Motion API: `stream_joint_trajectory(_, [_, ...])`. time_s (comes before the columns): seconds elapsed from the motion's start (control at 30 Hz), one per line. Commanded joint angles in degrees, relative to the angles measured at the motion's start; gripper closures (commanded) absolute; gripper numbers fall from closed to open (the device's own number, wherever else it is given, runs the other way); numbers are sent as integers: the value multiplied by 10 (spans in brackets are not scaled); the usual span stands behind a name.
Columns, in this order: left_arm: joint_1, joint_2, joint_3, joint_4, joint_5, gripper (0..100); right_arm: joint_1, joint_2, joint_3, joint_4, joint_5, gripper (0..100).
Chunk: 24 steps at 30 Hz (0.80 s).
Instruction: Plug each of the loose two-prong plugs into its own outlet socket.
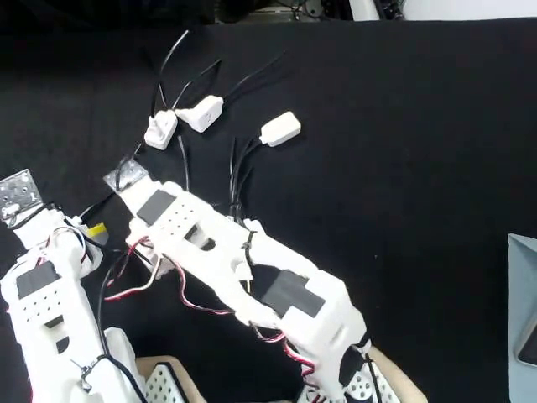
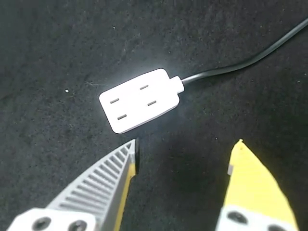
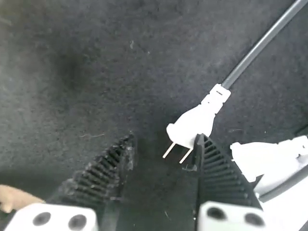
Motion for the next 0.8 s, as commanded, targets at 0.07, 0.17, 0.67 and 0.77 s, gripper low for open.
stream_joint_trajectory(0.07, [-5,-9,-4,-10,1,697,29,-1,34,-40,-8,810])
stream_joint_trajectory(0.17, [-5,-9,-4,-10,1,697,55,-1,47,-53,-4,810])
stream_joint_trajectory(0.67, [-5,-9,-4,-10,1,697,69,-1,50,-81,-2,896])
stream_joint_trajectory(0.77, [-5,-9,-4,-10,0,697,67,-5,50,-84,11,896])
